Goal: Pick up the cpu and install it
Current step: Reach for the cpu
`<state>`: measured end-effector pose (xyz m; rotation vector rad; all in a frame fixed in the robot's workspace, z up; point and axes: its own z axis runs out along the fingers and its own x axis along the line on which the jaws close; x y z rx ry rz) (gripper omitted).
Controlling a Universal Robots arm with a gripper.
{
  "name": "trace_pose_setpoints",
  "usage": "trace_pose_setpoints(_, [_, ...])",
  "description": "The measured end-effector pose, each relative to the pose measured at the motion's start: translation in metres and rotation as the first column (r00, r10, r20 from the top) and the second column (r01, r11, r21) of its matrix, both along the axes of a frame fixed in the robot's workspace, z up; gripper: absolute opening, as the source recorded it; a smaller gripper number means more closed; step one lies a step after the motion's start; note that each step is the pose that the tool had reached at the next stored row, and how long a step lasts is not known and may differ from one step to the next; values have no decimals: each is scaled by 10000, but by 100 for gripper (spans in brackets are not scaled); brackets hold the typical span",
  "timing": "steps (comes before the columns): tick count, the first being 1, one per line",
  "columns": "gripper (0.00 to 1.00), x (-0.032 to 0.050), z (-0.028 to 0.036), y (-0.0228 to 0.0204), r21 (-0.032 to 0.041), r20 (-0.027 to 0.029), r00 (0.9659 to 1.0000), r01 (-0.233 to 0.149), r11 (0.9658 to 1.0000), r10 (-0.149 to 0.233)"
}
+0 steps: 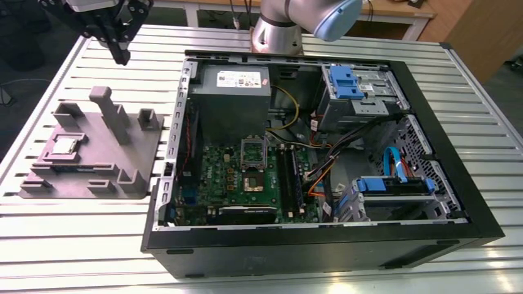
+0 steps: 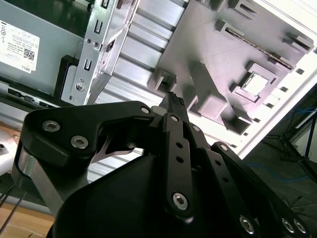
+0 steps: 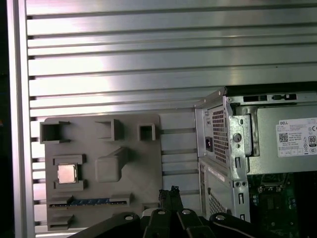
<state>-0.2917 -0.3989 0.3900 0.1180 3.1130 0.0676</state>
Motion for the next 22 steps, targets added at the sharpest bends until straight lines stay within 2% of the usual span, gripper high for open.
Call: trace_pose_setpoints(22, [11, -67, -1, 0, 0, 0, 10000, 0, 10000, 0])
